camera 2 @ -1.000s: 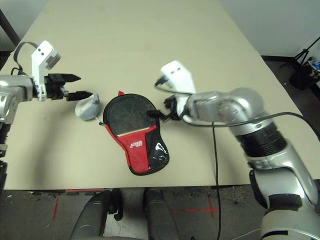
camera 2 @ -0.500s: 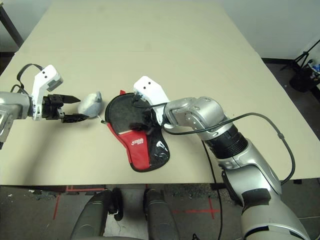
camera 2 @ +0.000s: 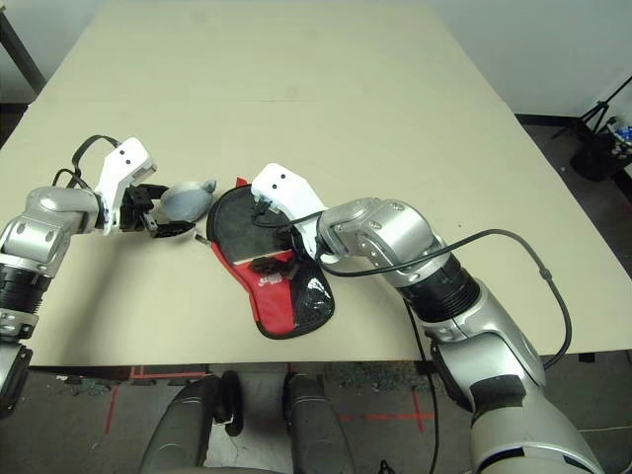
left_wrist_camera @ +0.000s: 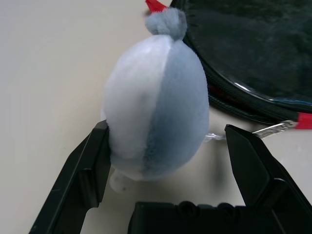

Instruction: Store the ping-pong paddle in its case and zip it.

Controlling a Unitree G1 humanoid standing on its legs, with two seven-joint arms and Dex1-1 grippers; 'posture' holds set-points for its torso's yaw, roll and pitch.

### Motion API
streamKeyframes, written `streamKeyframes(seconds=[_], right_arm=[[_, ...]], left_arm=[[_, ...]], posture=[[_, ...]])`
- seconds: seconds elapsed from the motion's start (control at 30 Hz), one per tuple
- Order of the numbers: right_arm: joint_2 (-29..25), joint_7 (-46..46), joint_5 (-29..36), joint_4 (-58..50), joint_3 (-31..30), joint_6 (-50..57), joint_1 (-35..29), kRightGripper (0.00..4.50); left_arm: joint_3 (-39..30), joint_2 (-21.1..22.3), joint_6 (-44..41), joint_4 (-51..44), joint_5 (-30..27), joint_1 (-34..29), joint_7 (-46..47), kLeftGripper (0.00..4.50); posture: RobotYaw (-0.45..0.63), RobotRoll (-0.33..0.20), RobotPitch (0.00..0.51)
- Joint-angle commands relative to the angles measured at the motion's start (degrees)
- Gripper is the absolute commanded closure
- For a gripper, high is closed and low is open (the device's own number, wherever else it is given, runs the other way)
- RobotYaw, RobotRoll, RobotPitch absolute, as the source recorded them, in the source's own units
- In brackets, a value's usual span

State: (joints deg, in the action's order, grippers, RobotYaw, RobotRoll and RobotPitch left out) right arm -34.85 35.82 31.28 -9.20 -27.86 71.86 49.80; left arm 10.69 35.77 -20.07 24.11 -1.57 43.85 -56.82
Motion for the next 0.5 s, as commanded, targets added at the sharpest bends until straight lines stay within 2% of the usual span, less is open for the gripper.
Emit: streamKeyframes(seconds=[0.03,0.5], right_arm=[[0.50,0.80,-1.21,-1.26,0.05,0.75,-1.16,0.04],[2.78,2.36,-4.74,0.58,0.31,-0.50,-1.27,0.04]], left_arm=[[2.46,-0.78,2.66,2.72,2.43,-0.40,-0.31,0.00],[-0.66,-2.69,7.62,8.42,2.25,1.56,3.01,0.00]], posture=[[-0.03,0.000,0.222],[-0.01,0.000,0.218]])
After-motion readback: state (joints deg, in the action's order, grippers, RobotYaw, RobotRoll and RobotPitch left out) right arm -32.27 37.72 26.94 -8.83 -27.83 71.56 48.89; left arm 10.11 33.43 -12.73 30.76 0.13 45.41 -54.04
